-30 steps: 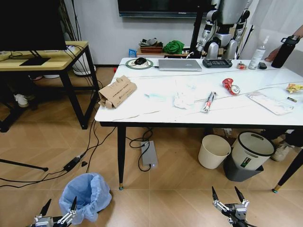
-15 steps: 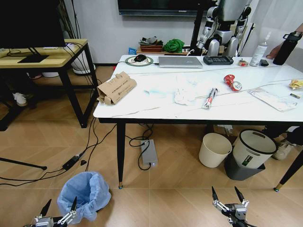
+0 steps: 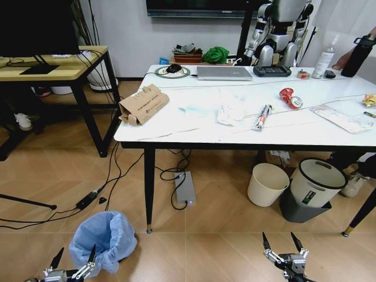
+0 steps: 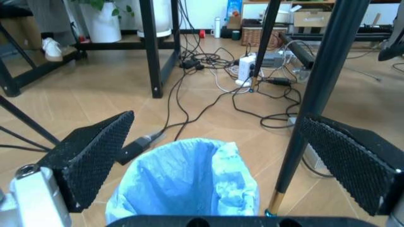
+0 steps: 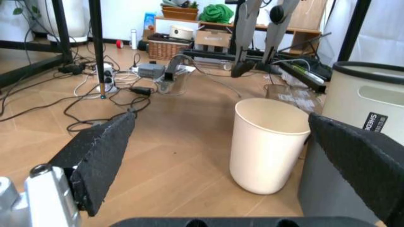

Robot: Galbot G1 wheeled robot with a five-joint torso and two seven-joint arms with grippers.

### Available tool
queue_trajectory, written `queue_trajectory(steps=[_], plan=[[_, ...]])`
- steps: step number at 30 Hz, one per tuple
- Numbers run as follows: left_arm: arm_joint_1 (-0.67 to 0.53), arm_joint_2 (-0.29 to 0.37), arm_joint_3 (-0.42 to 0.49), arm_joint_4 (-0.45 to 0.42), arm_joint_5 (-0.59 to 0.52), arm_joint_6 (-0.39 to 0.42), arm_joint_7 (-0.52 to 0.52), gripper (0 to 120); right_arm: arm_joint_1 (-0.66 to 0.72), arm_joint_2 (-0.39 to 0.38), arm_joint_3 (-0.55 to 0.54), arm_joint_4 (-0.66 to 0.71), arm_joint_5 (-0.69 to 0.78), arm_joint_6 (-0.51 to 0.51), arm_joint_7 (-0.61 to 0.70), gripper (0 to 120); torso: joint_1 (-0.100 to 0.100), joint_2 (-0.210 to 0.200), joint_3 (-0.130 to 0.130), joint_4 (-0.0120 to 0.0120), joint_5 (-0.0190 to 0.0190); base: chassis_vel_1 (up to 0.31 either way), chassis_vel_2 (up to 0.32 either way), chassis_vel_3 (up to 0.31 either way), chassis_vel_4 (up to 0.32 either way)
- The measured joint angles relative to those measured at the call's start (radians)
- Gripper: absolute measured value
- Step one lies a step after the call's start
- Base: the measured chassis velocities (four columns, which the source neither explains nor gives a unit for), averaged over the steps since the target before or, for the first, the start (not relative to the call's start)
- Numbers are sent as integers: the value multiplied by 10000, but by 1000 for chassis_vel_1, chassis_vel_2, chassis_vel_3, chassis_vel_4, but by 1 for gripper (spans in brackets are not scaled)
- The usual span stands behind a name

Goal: Pick up the trash bin and place the trash from the table into it.

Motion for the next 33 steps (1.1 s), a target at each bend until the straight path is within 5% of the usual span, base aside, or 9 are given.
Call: queue_trajectory(steps=[18,24,27,33], plan=[[-383,169,-329,553,-487,-130,-208,100,131,183,-203,-70,-11,-5,-3,100,-249,-658,-408,0,-2,0,0,0,0],[-1819,791,-1146,2029,-1033,1656,-350,100,375,717,-563,-501,-187,230,-4,100,-256,-675,-418,1,-6,0,0,0,0],[-3211,1288,-1330,2977,-1335,3354,-988,100,382,1112,-734,-743,-294,401,-8,100,-252,-660,-408,-3,-7,0,0,0,0],[-4707,1711,-1185,4189,-1294,4510,-1160,100,260,1409,-797,-962,-407,600,-9,100,-241,-634,-392,-4,-5,0,0,0,0]])
